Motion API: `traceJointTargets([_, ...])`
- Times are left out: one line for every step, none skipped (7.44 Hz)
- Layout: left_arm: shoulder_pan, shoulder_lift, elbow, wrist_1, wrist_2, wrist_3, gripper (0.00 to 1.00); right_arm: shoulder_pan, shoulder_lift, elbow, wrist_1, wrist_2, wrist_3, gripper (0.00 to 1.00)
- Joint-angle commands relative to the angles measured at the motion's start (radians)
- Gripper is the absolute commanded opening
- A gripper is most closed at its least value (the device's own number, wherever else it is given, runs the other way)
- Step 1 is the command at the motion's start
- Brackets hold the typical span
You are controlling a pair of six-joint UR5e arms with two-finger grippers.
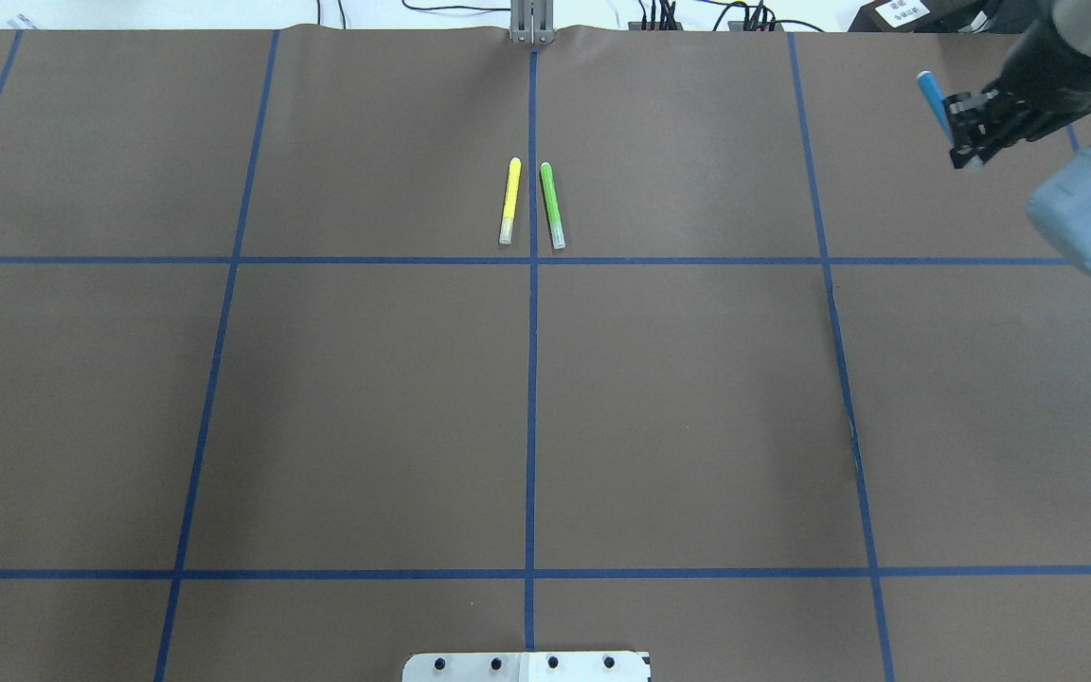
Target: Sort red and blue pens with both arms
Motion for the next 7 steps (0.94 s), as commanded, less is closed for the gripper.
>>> traceJointTargets([0.000, 0.001, 0.002, -0.005, -0.002, -0.002, 1.00, 0.165, -0.191, 0.019, -0.001, 0.016, -0.365, 0.00])
traceJointTargets([0.000, 0.001, 0.002, -0.005, -0.002, -0.002, 1.00, 0.245, -0.280, 0.017, -0.002, 0.014, -0.570, 0.00])
traceJointTargets([0.000, 0.001, 0.000, -0.005, -0.004, -0.002, 1.00, 0.340, -0.359, 0.017, -0.004, 0.014, -0.716, 0.00])
traceJointTargets([0.000, 0.001, 0.000, -0.005, -0.004, -0.002, 1.00, 0.424, -0.435, 0.022, -0.007, 0.014, -0.786, 0.00])
traceJointTargets([0.000, -0.001, -0.001, -0.007, -0.004, -0.002, 1.00, 0.509, -0.521, 0.023, -0.019, 0.014, -0.808, 0.00])
traceJointTargets([0.000, -0.001, -0.001, -0.007, -0.004, -0.002, 1.00, 0.604, -0.577, 0.039, -0.107, 0.014, -0.808, 0.00])
traceJointTargets([0.000, -0.001, -0.001, -0.007, -0.004, -0.001, 1.00, 0.716, -0.588, 0.059, -0.264, 0.014, -0.807, 0.00])
